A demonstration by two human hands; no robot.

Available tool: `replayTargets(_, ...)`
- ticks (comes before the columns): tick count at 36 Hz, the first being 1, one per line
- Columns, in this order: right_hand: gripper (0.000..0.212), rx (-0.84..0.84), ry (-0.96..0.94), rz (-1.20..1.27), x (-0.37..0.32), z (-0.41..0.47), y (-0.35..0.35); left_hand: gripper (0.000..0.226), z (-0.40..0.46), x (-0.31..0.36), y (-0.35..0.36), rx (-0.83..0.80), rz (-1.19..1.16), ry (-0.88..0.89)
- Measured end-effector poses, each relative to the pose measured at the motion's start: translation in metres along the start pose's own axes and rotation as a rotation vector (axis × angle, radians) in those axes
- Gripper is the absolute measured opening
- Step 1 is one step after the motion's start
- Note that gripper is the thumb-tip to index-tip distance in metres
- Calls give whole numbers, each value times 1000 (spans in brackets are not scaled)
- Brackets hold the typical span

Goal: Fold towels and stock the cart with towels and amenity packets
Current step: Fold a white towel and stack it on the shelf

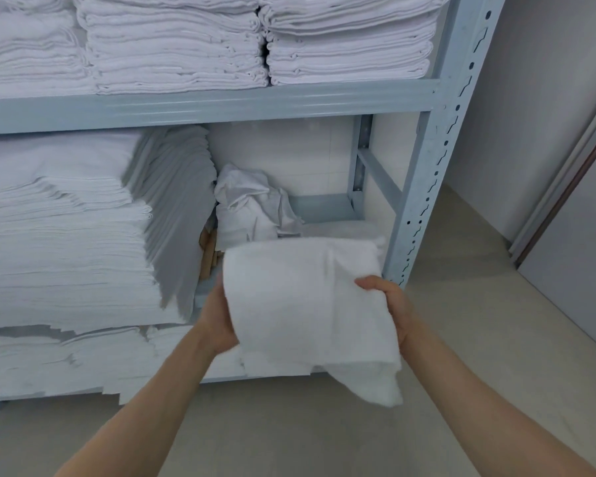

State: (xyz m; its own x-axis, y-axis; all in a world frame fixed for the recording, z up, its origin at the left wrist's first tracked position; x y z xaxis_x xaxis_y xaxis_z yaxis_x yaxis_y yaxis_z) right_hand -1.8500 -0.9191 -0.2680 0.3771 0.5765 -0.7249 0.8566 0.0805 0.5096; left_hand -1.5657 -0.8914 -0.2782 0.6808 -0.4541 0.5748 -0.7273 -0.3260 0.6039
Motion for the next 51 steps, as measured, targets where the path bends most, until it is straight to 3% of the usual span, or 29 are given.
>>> replayTargets(4,16,144,-21,37,-2,5,-19,91,5,-38,-14,56,115,-83)
replayTargets(7,32,205,-1,60,4,5,-35,73,0,-46,-15,-1,226,-47)
replayTargets(10,53,156,15,66,10,5,-42,62,-2,-48,-9,-37,281,-24)
replayTargets(15,64,48,30,19,12,-4,-47,70,-6,-42,-2,-44,357,-27)
replayTargets(21,58,80,135,-301,31,-14,-58,66,-3,-34,-20,-51,418,-50)
replayTargets(29,48,56,28,-293,29,-12,-52,51,-4,-29,-44,-8,392,38)
replayTargets(34,47,111,29,-309,28,-9,-42,54,-8,-28,-42,35,392,11)
replayTargets(39,50,64,-38,-261,5,-12,-26,81,-25,-3,-21,-58,493,122)
replayTargets(43,45,24,-259,-216,-27,-15,-9,56,-35,29,3,-23,504,344)
replayTargets(46,31,78,-416,-181,-43,-15,5,46,-36,52,7,127,522,509)
replayTargets(48,32,73,-417,-167,-49,-11,15,21,-37,63,10,235,567,483)
replayTargets(51,37,132,-446,-137,-51,-2,18,29,-41,76,20,118,511,654)
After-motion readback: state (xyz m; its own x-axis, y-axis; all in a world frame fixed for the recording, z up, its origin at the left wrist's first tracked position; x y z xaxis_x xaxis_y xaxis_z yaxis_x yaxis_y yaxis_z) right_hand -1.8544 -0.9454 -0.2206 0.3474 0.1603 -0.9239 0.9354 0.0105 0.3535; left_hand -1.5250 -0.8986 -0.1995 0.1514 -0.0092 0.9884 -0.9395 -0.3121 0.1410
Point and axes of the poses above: each hand's wrist, its own z-axis towards the middle knuckle, its own y-axis out of the palm, x = y × z, the point moved 2 cm from there along z, towards the middle knuckle, and after that the axes turned 12 degrees about x, right-handed, at the moved point
